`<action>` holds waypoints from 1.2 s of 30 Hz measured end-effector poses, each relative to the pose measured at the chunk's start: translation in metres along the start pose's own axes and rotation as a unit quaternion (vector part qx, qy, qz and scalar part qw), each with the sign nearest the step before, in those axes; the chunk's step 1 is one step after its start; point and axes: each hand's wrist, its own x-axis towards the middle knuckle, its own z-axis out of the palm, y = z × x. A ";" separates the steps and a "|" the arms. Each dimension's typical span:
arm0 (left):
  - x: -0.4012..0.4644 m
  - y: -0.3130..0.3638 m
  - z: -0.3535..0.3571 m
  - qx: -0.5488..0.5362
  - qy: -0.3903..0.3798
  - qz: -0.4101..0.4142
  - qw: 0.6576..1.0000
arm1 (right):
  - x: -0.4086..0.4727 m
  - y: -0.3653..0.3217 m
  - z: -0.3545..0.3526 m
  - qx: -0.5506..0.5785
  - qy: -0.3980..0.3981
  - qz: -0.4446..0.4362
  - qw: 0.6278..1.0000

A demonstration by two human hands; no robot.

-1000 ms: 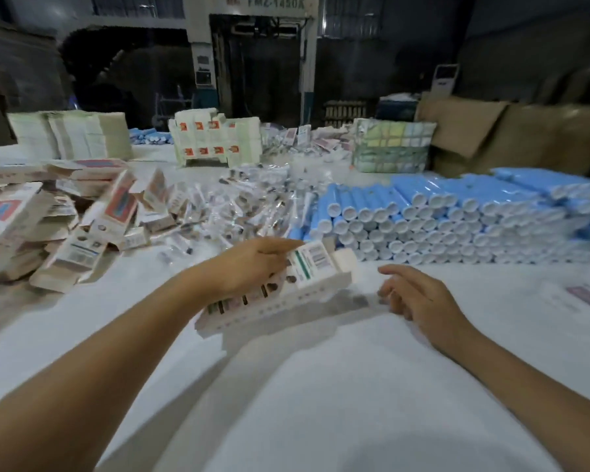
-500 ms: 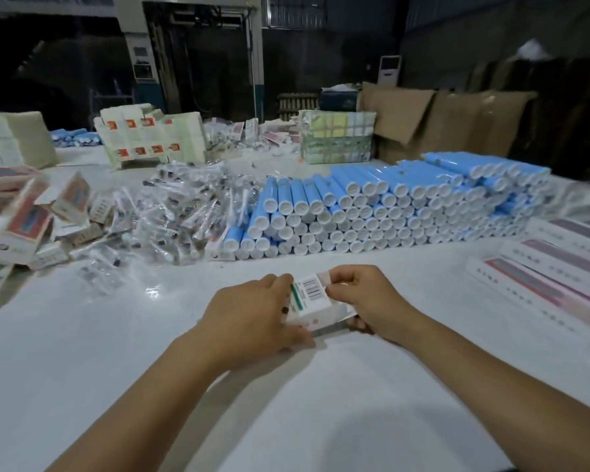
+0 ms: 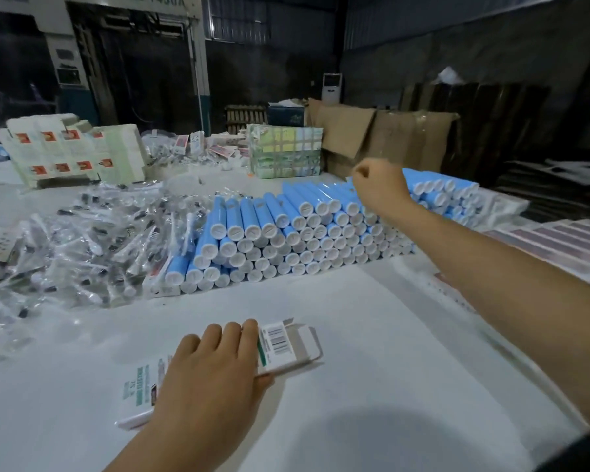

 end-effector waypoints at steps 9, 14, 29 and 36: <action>0.013 -0.005 0.020 0.016 -0.016 0.000 1.000 | 0.100 0.062 0.023 -0.386 -0.121 0.097 0.909; 0.013 -0.007 0.022 -0.007 -0.012 -0.005 1.000 | 0.108 0.068 0.028 -0.360 -0.118 0.113 0.919; 0.009 -0.009 -0.010 -0.029 -0.091 -0.095 0.991 | -0.093 0.002 -0.013 0.444 -0.006 0.086 0.892; 0.005 -0.010 -0.005 -0.021 -0.091 -0.110 0.990 | -0.173 -0.016 0.027 0.553 -0.029 0.220 0.803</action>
